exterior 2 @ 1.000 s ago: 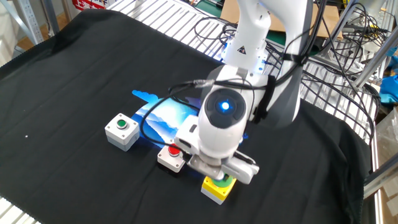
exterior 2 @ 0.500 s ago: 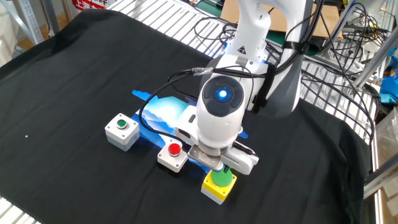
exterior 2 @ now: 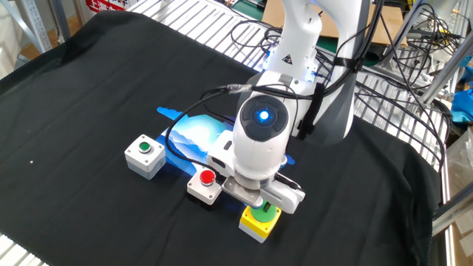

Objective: Press three buttons from left to right in sequence

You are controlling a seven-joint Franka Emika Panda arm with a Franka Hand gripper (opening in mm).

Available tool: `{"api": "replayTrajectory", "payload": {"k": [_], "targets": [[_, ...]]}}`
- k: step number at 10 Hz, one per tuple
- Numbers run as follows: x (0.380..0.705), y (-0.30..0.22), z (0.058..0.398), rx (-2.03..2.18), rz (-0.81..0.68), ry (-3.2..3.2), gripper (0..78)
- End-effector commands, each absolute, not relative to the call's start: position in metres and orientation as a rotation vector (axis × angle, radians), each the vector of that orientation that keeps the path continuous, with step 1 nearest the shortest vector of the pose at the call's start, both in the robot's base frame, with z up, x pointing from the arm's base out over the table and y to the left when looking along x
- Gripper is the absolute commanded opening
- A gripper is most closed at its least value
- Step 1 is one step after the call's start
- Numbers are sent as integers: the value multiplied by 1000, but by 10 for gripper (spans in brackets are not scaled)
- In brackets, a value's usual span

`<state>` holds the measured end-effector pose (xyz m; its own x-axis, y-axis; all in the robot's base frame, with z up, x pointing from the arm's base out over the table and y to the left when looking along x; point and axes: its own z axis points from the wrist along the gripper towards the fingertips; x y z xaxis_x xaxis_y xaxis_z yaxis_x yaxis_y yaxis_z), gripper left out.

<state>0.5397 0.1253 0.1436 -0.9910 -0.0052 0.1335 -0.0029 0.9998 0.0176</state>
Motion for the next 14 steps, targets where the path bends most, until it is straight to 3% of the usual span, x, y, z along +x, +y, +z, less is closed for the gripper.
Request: {"api": "replayTrajectory", "payload": {"k": [1,7,14], "targets": [[539,123,145,-45,-29,-3037,775],[538,122,146,-71,-8,-3041,775],[541,119,123,-63,-3,-3039,775]]}}
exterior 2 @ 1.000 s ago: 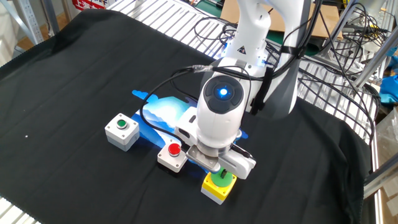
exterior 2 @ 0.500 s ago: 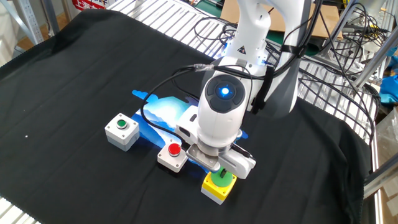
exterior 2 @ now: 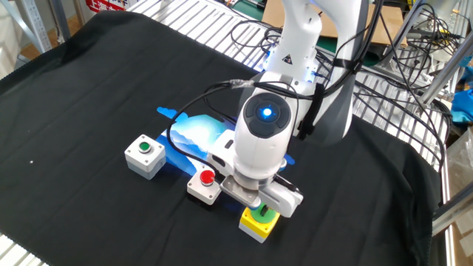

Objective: Press three buttons from left to right in sequence

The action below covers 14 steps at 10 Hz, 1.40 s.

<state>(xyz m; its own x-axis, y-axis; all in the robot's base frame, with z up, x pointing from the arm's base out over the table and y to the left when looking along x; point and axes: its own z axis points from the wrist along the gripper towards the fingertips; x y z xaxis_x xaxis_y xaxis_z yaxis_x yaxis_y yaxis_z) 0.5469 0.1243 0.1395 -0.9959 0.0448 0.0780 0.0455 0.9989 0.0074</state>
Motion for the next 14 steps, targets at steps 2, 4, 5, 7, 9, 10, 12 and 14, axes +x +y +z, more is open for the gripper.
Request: {"api": "replayTrajectory", "payload": {"k": [2,4,5,7,9,10,12,14], "targets": [[542,119,122,-63,-3,-3039,775],[542,119,122,-73,-4,-3042,775],[542,119,123,-79,-7,-3045,775],[542,119,124,-86,-11,-3045,775],[547,118,139,-93,-9,-3044,775],[549,118,148,-96,-3,-3038,775],[553,113,177,-98,15,-3028,775],[553,110,185,-100,22,-3027,775]]}}
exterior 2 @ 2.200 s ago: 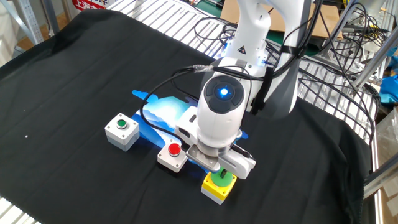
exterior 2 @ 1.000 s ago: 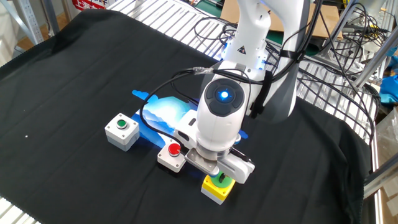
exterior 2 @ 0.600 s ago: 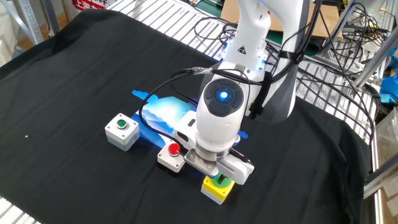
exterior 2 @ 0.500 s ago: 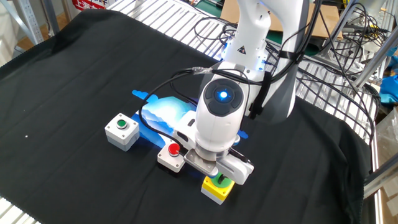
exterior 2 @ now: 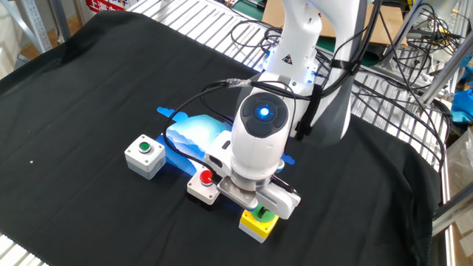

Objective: Press three buttons from left to right in sequence

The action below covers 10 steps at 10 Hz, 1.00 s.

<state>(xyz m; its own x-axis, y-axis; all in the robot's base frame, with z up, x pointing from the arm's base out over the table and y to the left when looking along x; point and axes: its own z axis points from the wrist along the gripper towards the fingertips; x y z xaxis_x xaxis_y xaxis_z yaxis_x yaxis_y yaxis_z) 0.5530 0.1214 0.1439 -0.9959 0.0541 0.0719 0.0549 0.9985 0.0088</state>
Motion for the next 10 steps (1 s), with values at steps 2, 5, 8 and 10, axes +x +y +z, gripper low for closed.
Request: {"api": "replayTrajectory", "payload": {"k": [2,5,8,10], "targets": [[552,103,206,-115,30,-3027,775],[551,92,227,-106,51,-3017,775],[554,70,245,-66,66,-2997,775],[552,46,253,-36,65,-3000,775]]}}
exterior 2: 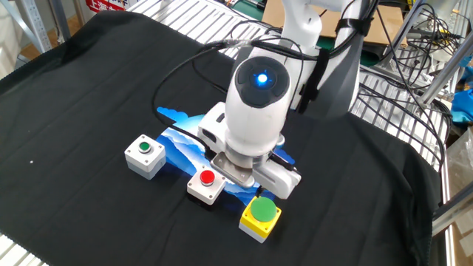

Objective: Press three buttons from left to right in sequence

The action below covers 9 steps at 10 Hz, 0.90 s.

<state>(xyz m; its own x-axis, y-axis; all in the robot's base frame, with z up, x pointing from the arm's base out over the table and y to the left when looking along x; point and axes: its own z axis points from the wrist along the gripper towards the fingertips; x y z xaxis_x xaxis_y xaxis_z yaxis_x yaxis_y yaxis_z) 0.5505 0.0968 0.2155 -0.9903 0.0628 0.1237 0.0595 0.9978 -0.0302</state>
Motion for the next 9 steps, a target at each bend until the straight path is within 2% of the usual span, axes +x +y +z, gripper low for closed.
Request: {"api": "replayTrajectory", "payload": {"k": [1,4,7,9], "targets": [[552,39,254,-22,64,-3000,775],[545,-10,274,69,78,-3004,775],[543,-16,283,76,117,-3006,775],[549,-17,283,81,78,-3003,775]]}}
